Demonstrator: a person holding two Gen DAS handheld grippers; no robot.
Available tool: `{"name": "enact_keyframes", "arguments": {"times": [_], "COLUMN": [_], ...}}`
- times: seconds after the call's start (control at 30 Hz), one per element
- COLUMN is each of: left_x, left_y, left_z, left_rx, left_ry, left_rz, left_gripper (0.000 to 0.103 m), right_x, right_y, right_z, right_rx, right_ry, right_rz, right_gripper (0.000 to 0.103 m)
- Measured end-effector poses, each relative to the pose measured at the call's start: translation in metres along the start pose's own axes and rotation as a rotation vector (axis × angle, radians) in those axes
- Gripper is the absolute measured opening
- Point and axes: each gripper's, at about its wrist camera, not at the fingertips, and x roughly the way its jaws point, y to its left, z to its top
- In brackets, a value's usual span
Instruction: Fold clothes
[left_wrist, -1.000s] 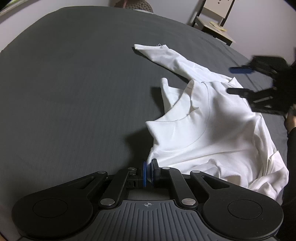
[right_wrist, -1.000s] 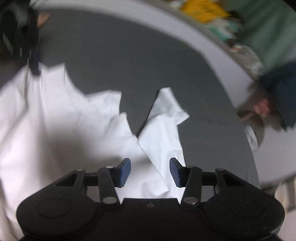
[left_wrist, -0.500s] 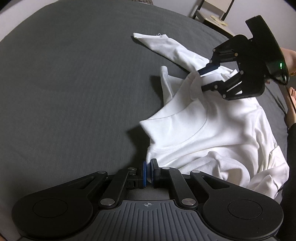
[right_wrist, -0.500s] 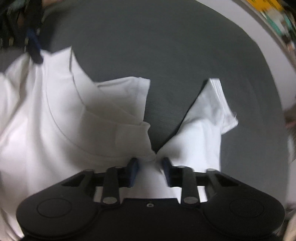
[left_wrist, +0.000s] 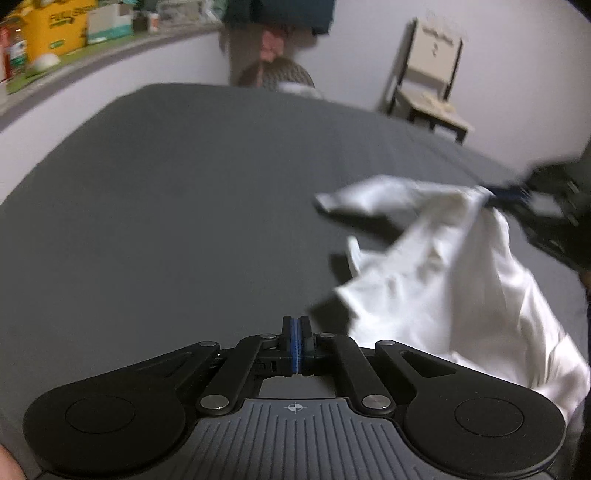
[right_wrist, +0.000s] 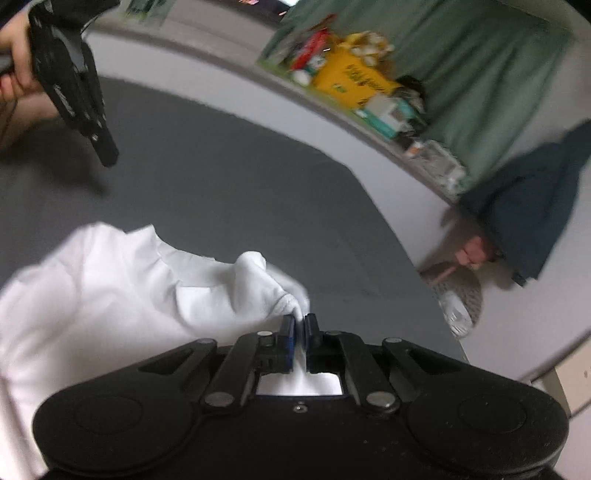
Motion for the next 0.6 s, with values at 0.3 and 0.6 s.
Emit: {"name": "enact_keyframes", "arguments": {"times": [0.3, 0.6], "left_x": [0.013, 0.007], "left_y": [0.000, 0.006], "left_z": [-0.013, -0.027], "left_rx": [-0.052, -0.058], "left_ry": [0.117, 0.099], "left_rz": [-0.157, -0.140], "left_gripper": [0.003, 0.093], "right_x": [-0.042, -0.010], "right_y": [0.013, 0.031], "right_z": [-0.016, -0.017], "right_rx": [0.137, 0.072], "right_ry": [-0.019, 0.031], "right_rz": [-0.146, -0.165], "right_gripper": [0.006, 0.012]}}
